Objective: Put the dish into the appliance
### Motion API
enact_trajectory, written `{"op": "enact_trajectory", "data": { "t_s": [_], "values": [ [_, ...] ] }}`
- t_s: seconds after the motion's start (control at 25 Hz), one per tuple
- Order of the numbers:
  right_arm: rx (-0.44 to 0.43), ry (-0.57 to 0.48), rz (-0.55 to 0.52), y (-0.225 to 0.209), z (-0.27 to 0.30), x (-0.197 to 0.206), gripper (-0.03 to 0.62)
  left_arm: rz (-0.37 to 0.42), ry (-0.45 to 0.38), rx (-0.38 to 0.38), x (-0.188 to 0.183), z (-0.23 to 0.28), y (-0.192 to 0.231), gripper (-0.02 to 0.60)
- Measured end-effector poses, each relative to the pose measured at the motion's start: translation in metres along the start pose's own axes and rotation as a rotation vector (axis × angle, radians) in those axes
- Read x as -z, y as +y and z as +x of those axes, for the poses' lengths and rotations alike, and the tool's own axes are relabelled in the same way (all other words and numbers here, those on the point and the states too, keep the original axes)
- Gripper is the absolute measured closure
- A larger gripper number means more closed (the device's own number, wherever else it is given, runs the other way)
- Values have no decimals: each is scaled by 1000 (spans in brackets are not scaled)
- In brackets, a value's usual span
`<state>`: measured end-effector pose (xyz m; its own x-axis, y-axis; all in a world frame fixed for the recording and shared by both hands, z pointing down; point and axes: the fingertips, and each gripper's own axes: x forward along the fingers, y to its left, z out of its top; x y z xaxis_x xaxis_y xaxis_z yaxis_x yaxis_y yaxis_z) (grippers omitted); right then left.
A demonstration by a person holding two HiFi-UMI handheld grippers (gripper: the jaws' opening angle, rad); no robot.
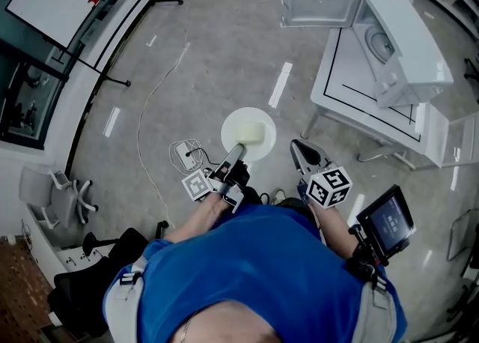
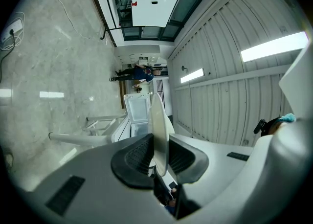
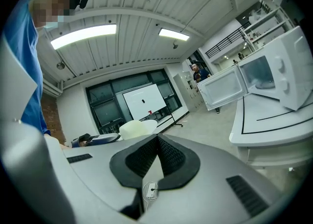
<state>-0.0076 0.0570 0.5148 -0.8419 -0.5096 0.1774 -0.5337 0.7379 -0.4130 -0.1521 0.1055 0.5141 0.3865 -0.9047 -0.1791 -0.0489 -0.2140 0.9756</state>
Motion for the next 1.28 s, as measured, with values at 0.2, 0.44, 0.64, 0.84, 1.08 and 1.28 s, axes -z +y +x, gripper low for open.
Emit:
{"op": "enact_trajectory", "data": {
  "t_s": [0.2,0.44,0.64,0.84,1.08,1.28],
  "values": [
    [38,-9,12,-16,15,-6,594,-6,25,11,-18,24,5,515],
    [127,-42,17,-35,47,-23,593,-27,103,25,-54,59,18,515],
    [204,-71,28,-47,82,-34,592,-44,192,37,-87,90,30,515],
    [278,-104,34,-55,110,-43,593,-71,274,40,-114,114,39,515],
    [394,-137,41,-66,129,-46,592,-88,397,48,-138,139,55,515],
    [477,-171,52,-77,129,-51,593,-98,483,57,-138,158,64,515]
  ]
}}
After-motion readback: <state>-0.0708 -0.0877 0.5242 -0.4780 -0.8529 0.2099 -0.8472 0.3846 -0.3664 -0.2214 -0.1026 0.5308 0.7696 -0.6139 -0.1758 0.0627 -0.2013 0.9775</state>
